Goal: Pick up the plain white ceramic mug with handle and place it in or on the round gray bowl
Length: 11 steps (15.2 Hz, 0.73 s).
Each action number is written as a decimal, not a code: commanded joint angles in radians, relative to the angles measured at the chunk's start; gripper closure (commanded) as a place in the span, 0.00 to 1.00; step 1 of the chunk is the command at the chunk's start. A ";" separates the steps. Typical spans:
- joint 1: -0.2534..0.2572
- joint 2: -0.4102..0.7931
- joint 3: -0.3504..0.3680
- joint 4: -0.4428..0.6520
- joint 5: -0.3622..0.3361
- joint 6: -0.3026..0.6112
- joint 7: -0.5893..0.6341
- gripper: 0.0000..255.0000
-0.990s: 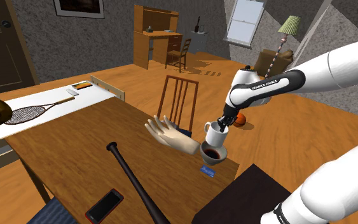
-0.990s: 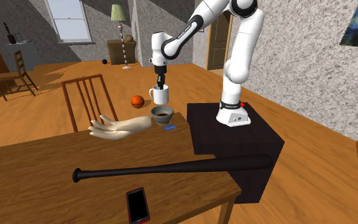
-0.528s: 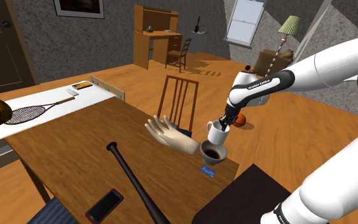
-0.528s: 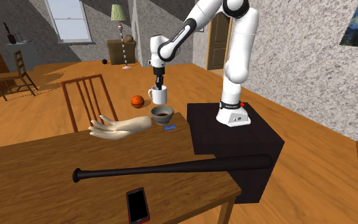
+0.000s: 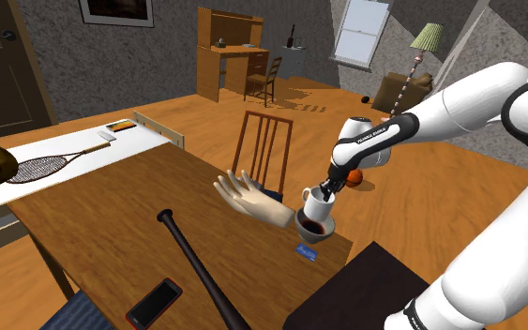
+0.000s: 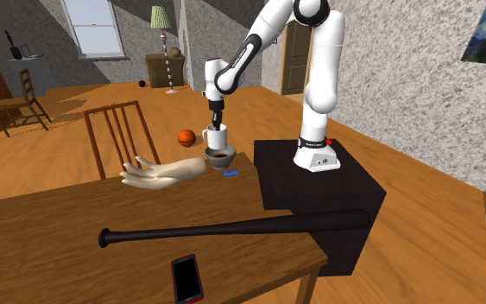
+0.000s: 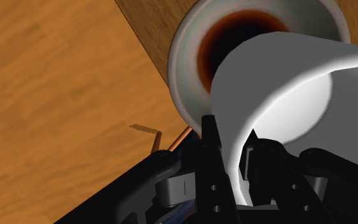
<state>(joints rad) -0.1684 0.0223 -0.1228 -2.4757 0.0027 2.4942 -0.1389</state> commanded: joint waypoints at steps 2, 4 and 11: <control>0.001 0.034 0.002 -0.005 0.007 0.040 -0.004 1.00; 0.001 0.059 0.002 -0.009 0.013 0.068 -0.008 1.00; 0.000 0.065 0.003 -0.009 0.015 0.075 -0.009 1.00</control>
<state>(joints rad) -0.1680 0.0872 -0.1200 -2.4852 0.0174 2.5687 -0.1477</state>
